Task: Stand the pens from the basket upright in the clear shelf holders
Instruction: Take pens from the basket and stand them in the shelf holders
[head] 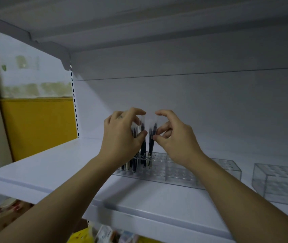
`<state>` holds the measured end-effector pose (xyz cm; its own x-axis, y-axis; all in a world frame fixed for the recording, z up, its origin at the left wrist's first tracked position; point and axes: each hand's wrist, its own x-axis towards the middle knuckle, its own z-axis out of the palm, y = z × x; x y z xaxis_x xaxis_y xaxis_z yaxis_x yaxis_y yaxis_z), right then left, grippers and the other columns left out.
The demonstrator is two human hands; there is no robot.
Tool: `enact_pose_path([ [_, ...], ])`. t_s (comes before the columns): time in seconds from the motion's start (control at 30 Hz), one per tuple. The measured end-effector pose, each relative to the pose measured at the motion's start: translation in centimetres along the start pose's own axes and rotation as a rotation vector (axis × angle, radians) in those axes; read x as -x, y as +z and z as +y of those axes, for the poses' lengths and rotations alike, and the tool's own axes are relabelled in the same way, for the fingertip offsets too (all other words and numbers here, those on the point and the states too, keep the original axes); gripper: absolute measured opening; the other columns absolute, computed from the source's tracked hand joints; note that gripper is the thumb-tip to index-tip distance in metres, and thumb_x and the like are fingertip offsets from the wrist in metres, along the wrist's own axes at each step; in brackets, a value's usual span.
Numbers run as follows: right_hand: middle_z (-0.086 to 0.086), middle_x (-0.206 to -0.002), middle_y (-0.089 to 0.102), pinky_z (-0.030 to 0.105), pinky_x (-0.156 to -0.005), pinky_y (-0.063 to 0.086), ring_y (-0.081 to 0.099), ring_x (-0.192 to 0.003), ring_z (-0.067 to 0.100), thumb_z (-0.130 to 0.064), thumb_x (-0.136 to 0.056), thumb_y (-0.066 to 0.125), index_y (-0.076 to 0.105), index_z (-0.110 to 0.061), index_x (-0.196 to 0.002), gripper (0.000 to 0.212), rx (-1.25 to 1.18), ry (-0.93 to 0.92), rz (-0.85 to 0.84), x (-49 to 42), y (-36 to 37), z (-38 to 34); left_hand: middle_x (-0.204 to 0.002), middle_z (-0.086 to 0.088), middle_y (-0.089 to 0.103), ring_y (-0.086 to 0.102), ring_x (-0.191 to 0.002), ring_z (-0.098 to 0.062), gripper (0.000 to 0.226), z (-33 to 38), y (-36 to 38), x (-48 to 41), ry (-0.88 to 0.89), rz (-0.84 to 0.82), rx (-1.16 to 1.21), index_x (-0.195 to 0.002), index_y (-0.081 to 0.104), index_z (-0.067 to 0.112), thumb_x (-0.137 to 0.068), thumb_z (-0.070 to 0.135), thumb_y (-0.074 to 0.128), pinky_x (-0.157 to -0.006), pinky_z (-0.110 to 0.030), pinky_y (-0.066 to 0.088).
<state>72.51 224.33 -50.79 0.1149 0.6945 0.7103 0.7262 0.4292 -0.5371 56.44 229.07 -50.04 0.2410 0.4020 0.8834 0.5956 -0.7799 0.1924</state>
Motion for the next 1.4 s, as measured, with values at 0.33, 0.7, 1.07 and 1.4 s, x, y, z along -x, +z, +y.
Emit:
enact_pose_path([
  [0.33,-0.015,-0.083,0.059,0.036,-0.075,0.057,0.060,-0.074,0.004,-0.017,-0.084,0.071,0.045,-0.049,-0.126,0.059,0.053,-0.093,-0.032,-0.5,0.5,-0.2,-0.120,0.005,0.057,0.036,-0.124,-0.023,0.032,-0.7,-0.2,-0.6,-0.100,-0.044,-0.124,-0.110,0.060,0.029,-0.081,0.038,0.071,-0.100,-0.045,0.031],
  [0.7,-0.017,-0.083,0.058,0.027,-0.072,0.055,0.059,-0.076,0.003,-0.016,-0.089,0.062,0.056,-0.038,-0.124,0.042,0.059,-0.096,-0.022,0.3,0.3,-0.2,-0.117,0.004,0.057,0.038,-0.122,-0.023,0.026,-0.4,0.1,-0.2,-0.008,-0.066,-0.096,-0.111,0.062,0.029,-0.085,0.031,0.065,-0.098,-0.042,0.031],
  [1.07,-0.011,-0.124,0.049,0.027,-0.092,0.044,0.048,-0.112,0.008,-0.030,-0.088,0.064,0.033,-0.039,-0.145,0.066,0.270,-0.081,-0.007,2.4,-1.5,-1.2,-0.139,0.008,0.048,0.028,-0.133,-0.021,0.054,0.7,-3.0,1.4,-0.024,-0.167,-0.194,-0.137,0.047,0.037,-0.085,0.036,0.064,-0.110,-0.045,0.027],
  [1.4,-0.013,-0.131,0.048,0.022,-0.098,0.028,0.039,-0.119,0.007,-0.035,-0.085,0.068,0.045,-0.035,-0.137,0.057,0.376,-0.144,0.025,12.8,-4.6,-4.7,-0.126,0.005,0.059,0.046,-0.121,-0.018,0.047,6.5,-6.8,8.1,0.126,-0.210,-0.042,-0.130,0.056,0.024,-0.086,0.036,0.064,-0.101,-0.037,0.041],
])
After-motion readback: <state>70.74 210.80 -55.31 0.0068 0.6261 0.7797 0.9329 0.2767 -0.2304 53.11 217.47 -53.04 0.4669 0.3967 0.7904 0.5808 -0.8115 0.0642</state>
